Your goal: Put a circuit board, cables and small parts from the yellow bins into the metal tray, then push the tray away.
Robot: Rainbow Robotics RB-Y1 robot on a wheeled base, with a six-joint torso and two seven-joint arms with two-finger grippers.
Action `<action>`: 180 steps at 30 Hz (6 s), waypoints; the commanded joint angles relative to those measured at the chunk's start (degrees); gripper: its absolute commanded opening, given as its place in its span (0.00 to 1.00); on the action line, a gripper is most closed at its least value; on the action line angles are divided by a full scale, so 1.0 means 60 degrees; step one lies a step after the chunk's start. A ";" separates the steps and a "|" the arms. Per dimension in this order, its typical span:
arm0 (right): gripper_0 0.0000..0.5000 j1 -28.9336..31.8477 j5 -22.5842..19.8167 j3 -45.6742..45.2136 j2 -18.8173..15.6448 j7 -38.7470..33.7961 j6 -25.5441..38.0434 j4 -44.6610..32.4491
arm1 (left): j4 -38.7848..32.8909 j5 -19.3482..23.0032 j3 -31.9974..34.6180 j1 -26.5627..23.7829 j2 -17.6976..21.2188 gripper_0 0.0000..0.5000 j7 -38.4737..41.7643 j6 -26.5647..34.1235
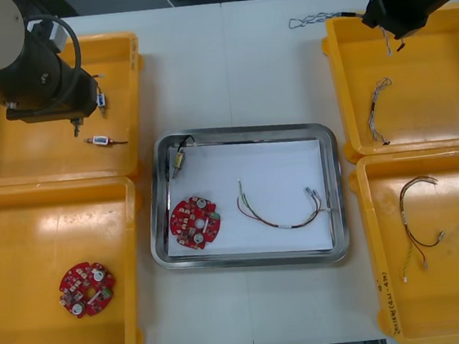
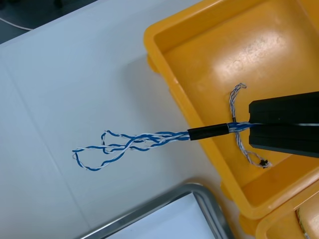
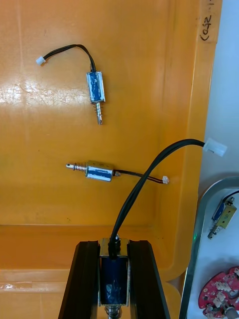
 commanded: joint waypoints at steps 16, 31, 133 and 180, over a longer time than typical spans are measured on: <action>0.00 0.1183 -0.1006 0.2084 0.0342 -0.0917 0.0034 -0.2343 | -0.0346 0.0169 0.0327 0.0023 0.0047 0.00 0.0783 0.0083; 0.00 0.1916 0.0254 0.3505 0.1016 -0.0639 0.0034 -0.2284 | -0.0390 0.0228 0.0341 0.0023 0.0047 0.00 0.0812 0.0083; 1.00 0.2399 0.1616 -0.0127 0.0283 -0.3407 0.0034 -0.2474 | -0.1547 0.0213 -0.1651 -0.0051 -0.1315 0.00 0.3287 -0.0576; 1.00 0.7262 0.0298 -0.4390 -0.0859 -0.4814 0.0034 -0.4100 | 0.1089 -0.1076 -0.5123 0.0154 -0.2077 0.00 0.3742 -0.3579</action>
